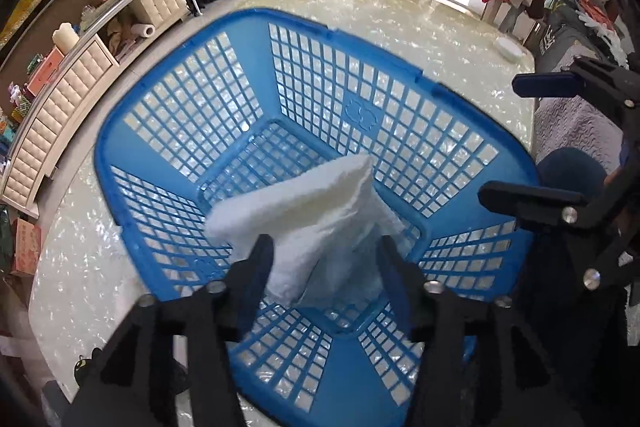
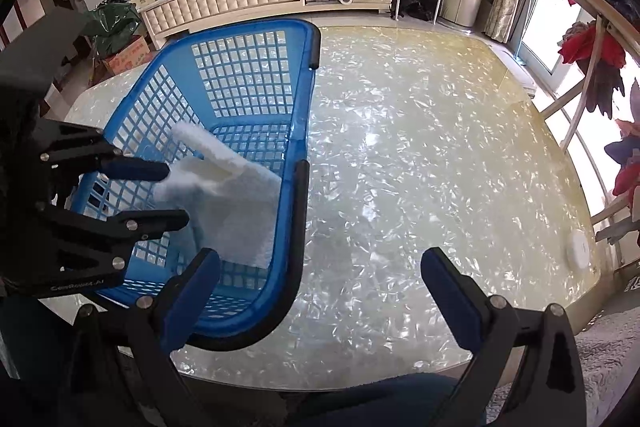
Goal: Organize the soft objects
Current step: 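Carry the light blue cloth into the basket and release it with the left gripper, then move both grippers back toward the black plush toy and white cloths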
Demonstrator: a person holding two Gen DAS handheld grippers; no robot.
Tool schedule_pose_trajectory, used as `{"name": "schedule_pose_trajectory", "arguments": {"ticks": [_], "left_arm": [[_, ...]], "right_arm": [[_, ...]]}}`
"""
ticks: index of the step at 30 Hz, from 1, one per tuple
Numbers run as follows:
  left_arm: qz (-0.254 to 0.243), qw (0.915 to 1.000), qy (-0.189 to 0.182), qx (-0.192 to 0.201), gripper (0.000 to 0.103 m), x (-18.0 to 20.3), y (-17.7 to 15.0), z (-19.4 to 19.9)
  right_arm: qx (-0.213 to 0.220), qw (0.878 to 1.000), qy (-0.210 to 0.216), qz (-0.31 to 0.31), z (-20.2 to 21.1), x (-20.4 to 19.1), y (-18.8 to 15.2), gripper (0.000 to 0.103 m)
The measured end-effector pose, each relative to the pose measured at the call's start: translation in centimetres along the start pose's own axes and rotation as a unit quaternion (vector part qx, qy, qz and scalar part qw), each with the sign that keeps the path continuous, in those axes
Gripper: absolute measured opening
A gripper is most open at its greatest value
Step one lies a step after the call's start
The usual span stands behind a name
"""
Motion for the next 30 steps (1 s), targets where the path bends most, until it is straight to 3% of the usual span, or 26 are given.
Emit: {"name": "schedule_pose_trajectory", "arguments": {"ticks": [5, 14, 16, 20, 30], "left_arm": [[-0.006, 0.9995, 0.027, 0.015, 0.065, -1.1, -0.8, 2.0], [0.033, 0.9966, 0.054, 0.052, 0.086, -4.1, -3.0, 6.9], [0.034, 0.9955, 0.068, 0.057, 0.086, -4.6, -3.9, 7.9], [0.045, 0.9941, 0.074, 0.066, 0.097, -5.1, -6.0, 9.7], [0.087, 0.9920, 0.071, 0.059, 0.097, -7.6, -12.0, 11.8]], "right_arm": [[0.016, 1.000, -0.002, 0.007, 0.9, -0.7, 0.6, 0.100], [0.041, 0.999, 0.004, 0.023, 2.9, -3.3, 2.0, 0.100], [0.048, 0.998, 0.010, 0.028, 3.4, -4.0, 2.2, 0.100], [0.063, 0.997, 0.024, 0.035, 4.3, -5.7, 2.5, 0.101], [0.057, 0.994, 0.039, 0.090, 3.6, -11.4, 2.7, 0.100]]}}
Point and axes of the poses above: each gripper's, at about its wrist camera, not at the fingertips, and z roughly against the way its jaws point, x to its right, y to its top, the point moved 7 cm from there along -z, roughly the way its jaws point, and after that the axes turned 3 degrees about y, right-handed, at the moved point
